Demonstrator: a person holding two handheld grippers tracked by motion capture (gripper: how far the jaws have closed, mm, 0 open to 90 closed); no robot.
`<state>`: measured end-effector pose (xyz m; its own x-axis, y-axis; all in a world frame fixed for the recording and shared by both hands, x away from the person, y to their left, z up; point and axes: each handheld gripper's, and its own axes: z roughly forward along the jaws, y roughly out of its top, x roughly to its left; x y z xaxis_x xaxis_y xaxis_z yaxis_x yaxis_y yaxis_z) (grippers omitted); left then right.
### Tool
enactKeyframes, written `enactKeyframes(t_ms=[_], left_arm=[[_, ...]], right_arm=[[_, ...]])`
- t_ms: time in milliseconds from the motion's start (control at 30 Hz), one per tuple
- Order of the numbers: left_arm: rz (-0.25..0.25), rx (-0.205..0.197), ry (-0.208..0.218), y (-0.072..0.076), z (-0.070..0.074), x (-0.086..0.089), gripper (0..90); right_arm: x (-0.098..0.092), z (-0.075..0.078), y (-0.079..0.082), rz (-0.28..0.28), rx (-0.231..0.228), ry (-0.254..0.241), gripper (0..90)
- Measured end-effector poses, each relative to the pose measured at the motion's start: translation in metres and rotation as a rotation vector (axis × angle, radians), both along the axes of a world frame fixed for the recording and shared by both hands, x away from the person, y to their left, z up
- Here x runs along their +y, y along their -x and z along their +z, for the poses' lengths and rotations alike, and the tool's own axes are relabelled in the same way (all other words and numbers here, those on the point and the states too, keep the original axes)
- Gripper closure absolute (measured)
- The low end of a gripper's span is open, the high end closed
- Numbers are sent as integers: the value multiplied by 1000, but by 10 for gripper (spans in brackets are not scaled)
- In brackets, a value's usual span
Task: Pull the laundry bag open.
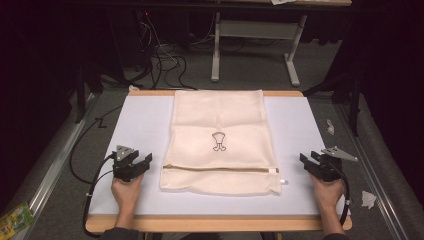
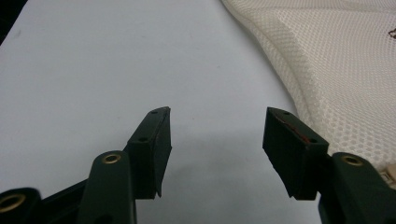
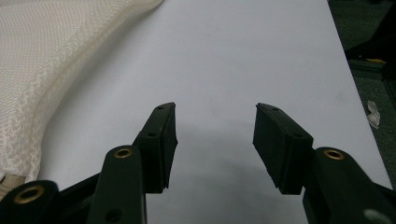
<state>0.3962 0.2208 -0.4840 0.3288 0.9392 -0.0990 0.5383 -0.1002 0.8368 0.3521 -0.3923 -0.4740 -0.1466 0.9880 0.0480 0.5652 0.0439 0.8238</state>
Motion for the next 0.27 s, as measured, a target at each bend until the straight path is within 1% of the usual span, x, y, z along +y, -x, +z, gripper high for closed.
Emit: enactKeyframes(t_ms=[133,267], left_arm=[[-7,0,-4,1,0,0,411],[-9,1,-5,1,0,-1,406]], right_arm=[[-1,-1,0,1,6,-11,477],[0,-1,-1,2,19,-5,444]])
